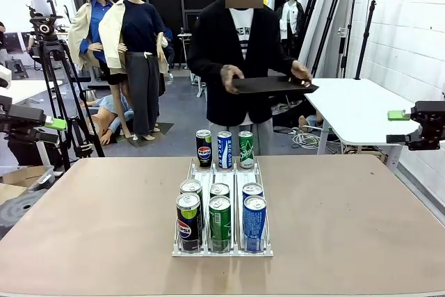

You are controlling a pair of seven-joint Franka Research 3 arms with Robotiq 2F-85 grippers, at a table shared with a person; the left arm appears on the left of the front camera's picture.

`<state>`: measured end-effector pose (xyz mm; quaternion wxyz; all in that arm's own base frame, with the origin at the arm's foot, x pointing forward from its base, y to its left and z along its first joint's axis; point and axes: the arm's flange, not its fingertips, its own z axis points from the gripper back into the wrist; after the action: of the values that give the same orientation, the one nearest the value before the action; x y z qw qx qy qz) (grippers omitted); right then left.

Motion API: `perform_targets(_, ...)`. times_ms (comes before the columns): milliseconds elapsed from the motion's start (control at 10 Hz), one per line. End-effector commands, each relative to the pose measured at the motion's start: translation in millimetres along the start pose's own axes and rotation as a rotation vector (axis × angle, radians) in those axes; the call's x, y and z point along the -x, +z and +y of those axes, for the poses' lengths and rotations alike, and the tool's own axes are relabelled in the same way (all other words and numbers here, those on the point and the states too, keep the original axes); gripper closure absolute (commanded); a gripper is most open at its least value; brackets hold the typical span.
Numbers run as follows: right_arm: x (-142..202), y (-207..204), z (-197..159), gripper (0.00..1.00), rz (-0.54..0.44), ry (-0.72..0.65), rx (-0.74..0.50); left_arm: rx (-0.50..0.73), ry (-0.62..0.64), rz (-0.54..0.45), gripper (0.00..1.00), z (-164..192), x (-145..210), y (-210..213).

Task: Retrieve and hand over the desired beverage to the person.
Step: Pick up a can of the same type that the person held from the Automatic Can Dispenser.

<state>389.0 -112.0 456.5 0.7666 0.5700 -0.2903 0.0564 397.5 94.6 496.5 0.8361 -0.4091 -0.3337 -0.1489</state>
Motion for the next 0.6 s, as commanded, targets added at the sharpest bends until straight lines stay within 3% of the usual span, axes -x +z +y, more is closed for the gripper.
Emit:
perform_targets(0,0.3,-0.6,0.1,0.0,-0.001,-0.001,-0.011,0.015,-0.001,-0.011,0.0,0.5,0.2,0.7)
perform_targets(200,0.3,-0.6,0.1,0.0,-0.001,-0.001,-0.011,0.0,0.0,0.0,0.0,0.0,0.0,0.1)
perform_targets(500,0.0,-0.1,0.0,0.0,0.0,0.0,0.0,0.18,0.109,0.066,0.0,9.6,-5.9,4.3)
